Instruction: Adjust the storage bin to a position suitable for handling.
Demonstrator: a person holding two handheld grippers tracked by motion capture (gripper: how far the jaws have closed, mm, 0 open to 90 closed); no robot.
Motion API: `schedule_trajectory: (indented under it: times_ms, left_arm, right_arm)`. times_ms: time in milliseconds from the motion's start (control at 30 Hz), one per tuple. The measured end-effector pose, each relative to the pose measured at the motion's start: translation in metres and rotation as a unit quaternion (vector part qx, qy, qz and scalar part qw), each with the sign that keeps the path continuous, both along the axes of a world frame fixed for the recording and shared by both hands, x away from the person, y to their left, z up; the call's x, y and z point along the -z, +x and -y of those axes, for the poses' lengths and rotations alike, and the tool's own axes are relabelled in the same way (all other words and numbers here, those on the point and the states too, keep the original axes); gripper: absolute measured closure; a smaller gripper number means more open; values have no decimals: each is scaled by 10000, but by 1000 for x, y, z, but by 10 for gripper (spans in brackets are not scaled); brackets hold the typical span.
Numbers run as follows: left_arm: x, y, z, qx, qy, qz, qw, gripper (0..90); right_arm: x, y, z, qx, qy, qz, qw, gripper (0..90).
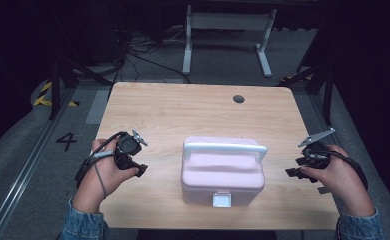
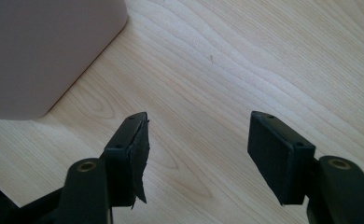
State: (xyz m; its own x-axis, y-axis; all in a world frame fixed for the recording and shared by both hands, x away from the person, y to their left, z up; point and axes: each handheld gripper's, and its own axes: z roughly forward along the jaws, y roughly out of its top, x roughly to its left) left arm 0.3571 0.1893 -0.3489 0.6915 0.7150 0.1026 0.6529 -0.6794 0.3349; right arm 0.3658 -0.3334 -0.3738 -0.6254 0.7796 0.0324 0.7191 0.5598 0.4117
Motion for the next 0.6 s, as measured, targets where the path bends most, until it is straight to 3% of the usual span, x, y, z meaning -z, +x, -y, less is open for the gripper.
schedule_trajectory:
  times_ms: [100,133,167,233,367,400,500,600]
  left_arm:
    - [-2,-1,1,-22,-49,22,10000,354]
    - [-3,-1,3,107,-214,-97,9997,386]
    - [-3,-1,3,107,-214,-97,9997,412]
    - [-5,-2,7,373,-369,-177,9985,429]
    - [-13,-5,15,659,-556,54,9963,496]
    - [-16,-6,17,747,-635,137,9951,511]
    - [-23,-7,26,913,-732,137,9930,523]
    - [-28,-6,41,1318,-891,138,9872,518]
  right_arm:
    - [0,0,0,-25,-36,2,10000,395]
    - [0,0,-1,-23,-8,8,10000,396]
    - [0,0,-1,-23,-8,8,10000,396]
    - [0,0,0,-7,-4,12,10000,397]
    - [1,0,0,-1,-19,-14,10000,397]
    - [2,0,0,-6,-17,-26,10000,397]
    - [2,-1,2,32,-10,-34,10000,397]
    - [4,-2,4,72,-24,-65,10000,396]
